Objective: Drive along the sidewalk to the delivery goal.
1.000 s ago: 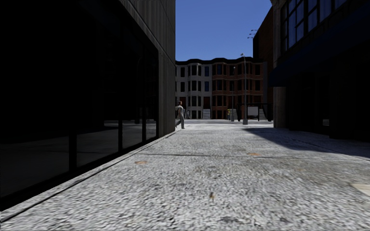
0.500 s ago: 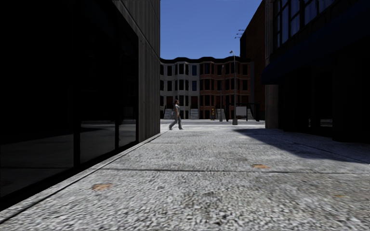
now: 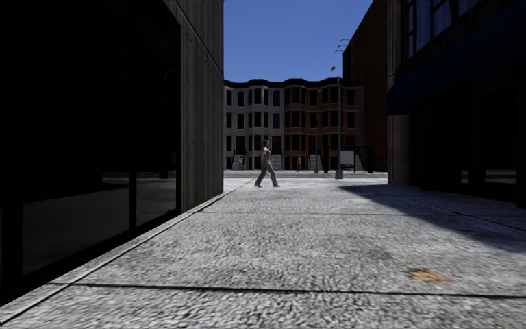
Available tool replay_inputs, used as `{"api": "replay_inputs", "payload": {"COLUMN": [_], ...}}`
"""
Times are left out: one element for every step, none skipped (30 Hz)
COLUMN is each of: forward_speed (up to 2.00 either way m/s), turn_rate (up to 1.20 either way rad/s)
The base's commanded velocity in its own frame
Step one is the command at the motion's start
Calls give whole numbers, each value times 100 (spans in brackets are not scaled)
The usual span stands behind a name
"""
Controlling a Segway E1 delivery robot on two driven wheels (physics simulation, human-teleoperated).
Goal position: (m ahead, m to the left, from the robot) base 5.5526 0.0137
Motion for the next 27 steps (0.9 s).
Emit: {"api": "replay_inputs", "payload": {"forward_speed": [200,200,200,200,200,200,200,200,200,200,200,199,199,189,179,172,166,166,164,163,163,163,163,162,162,162,162], "turn_rate": [0,0,0,0,0,0,-20,-28,-28,-31,-31,-17,-17,0,0,0,0,0,0,0,0,0,0,0,-6,-6,-11]}}
